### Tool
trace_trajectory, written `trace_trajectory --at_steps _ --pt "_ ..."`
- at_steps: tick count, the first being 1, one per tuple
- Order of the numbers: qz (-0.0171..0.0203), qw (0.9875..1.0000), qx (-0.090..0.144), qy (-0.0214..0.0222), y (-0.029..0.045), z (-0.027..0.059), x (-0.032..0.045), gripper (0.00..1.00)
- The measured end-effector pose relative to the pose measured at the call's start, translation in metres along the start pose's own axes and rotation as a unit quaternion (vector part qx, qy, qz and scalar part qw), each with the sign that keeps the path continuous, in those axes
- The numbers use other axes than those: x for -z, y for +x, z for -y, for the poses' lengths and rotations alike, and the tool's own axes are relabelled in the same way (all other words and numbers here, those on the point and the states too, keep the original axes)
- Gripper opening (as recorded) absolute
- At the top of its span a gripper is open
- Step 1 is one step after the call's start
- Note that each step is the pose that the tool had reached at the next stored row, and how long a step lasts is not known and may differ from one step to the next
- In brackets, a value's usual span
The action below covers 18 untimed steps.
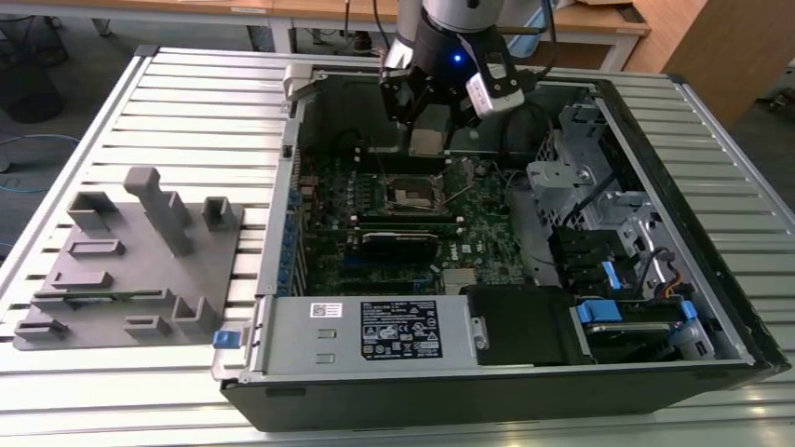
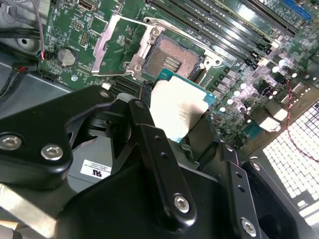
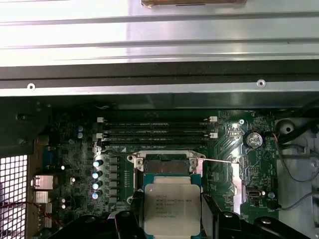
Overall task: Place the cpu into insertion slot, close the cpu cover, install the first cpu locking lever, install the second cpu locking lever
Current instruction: 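Place the cpu into insertion slot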
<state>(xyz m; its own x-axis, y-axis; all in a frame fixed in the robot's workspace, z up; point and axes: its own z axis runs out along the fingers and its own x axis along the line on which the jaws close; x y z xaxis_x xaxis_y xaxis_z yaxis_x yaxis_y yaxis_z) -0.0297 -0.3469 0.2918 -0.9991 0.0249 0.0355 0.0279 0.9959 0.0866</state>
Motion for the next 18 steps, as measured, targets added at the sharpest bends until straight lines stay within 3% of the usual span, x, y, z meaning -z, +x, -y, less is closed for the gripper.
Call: trace_trajectory --at_steps 9,18 --pt "0.0033 1.0000 0.000 -0.0002 -0.0001 0.0006 -0.0067 0.54" --pt "0.0038 1.0000 0.000 0.0000 -0.0002 0.0008 -0.0096 0.54"
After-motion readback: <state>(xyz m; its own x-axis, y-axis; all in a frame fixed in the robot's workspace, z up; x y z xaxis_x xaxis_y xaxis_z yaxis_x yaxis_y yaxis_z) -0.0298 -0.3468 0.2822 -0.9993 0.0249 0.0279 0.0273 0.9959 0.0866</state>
